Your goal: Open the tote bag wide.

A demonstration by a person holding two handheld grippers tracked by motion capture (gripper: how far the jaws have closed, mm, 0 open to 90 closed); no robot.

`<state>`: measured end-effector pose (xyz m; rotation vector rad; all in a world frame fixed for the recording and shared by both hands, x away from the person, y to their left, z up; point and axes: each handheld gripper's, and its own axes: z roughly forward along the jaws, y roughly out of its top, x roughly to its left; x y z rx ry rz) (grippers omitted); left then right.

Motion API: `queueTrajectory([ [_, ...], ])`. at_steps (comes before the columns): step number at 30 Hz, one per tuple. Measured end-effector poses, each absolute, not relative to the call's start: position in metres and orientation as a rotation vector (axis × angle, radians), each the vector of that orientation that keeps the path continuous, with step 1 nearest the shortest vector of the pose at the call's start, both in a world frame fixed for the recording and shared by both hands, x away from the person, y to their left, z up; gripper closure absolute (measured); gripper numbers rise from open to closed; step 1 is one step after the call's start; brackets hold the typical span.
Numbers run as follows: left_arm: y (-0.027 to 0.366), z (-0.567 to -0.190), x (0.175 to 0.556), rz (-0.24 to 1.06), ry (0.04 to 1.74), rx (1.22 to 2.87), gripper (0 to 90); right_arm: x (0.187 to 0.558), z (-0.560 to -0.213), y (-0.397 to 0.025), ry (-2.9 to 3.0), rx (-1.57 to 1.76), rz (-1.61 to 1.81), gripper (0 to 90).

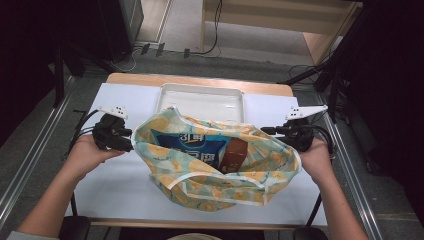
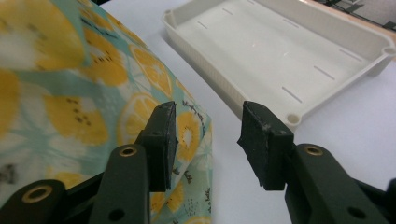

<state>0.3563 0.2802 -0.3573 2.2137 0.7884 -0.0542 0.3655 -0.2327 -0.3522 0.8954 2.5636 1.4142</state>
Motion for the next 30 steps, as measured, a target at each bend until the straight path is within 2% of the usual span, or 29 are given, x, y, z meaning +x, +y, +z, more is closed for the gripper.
queueTrajectory([
  [30,0.270,-0.254,0.342,-0.033,0.644,2.224,50.6,0.338,-0.265,-0.229,2.570,0.775,1.476,57.9],
])
